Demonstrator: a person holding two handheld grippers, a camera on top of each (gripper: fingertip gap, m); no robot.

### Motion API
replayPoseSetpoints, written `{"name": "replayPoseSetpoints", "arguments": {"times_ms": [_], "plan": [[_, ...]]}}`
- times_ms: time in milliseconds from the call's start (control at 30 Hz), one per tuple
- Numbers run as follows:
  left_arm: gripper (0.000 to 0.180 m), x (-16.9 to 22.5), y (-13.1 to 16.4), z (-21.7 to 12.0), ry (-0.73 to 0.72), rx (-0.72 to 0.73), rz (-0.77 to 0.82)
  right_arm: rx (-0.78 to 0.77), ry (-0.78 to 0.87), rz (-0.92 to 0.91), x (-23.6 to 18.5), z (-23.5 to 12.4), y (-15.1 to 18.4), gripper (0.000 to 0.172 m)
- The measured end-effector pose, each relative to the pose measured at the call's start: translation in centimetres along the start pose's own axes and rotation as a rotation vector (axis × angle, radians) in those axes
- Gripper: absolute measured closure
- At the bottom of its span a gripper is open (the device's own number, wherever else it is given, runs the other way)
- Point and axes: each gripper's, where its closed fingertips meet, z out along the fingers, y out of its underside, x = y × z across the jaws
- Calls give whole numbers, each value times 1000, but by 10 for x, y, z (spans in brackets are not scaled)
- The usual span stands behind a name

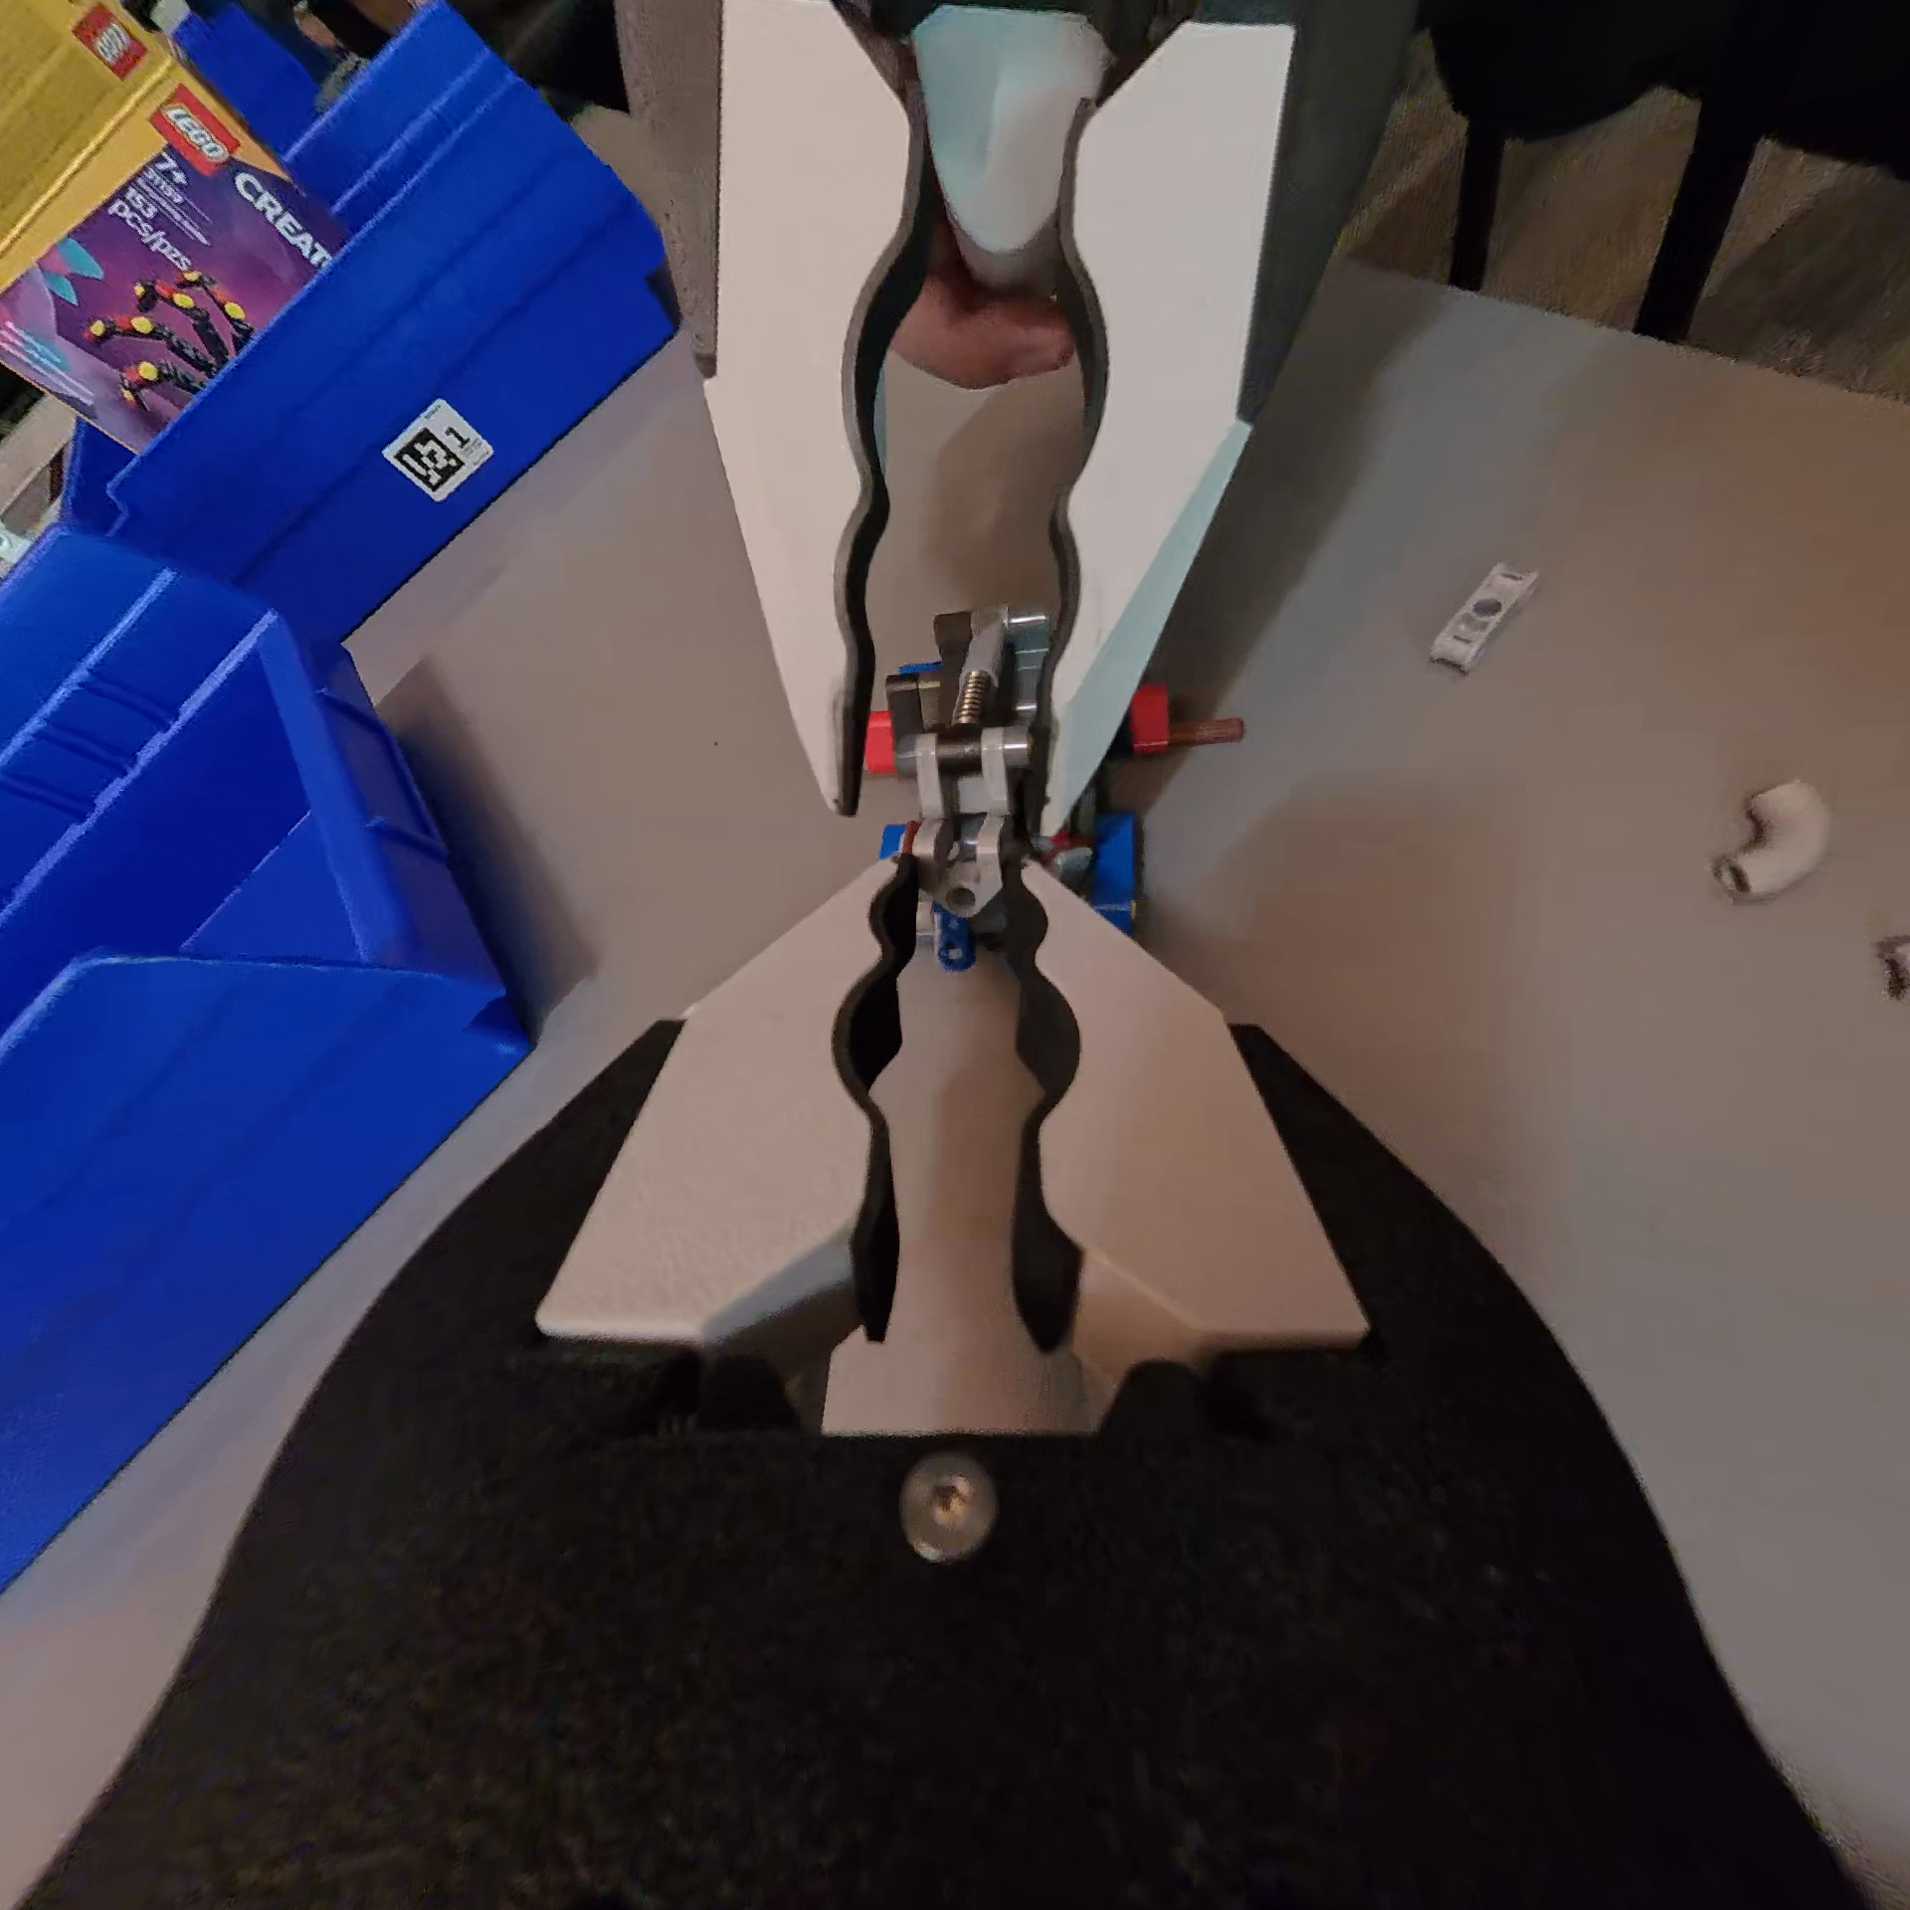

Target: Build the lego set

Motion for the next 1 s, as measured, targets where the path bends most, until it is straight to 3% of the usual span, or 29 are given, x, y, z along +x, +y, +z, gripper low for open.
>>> {"name": "replayPoseSetpoints", "arguments": {"times_ms": [333,767,1000], "plan": [[167,0,3,-2,-10,-87,32,16,-35,-10,-5,8,0,153],[167,0,-4,-6,21,12,-61,82,-43,0,-4,3,-4,158],[167,9,14,-2,30,-200,-1,-37,17,57,10,-16,11,128]]}}
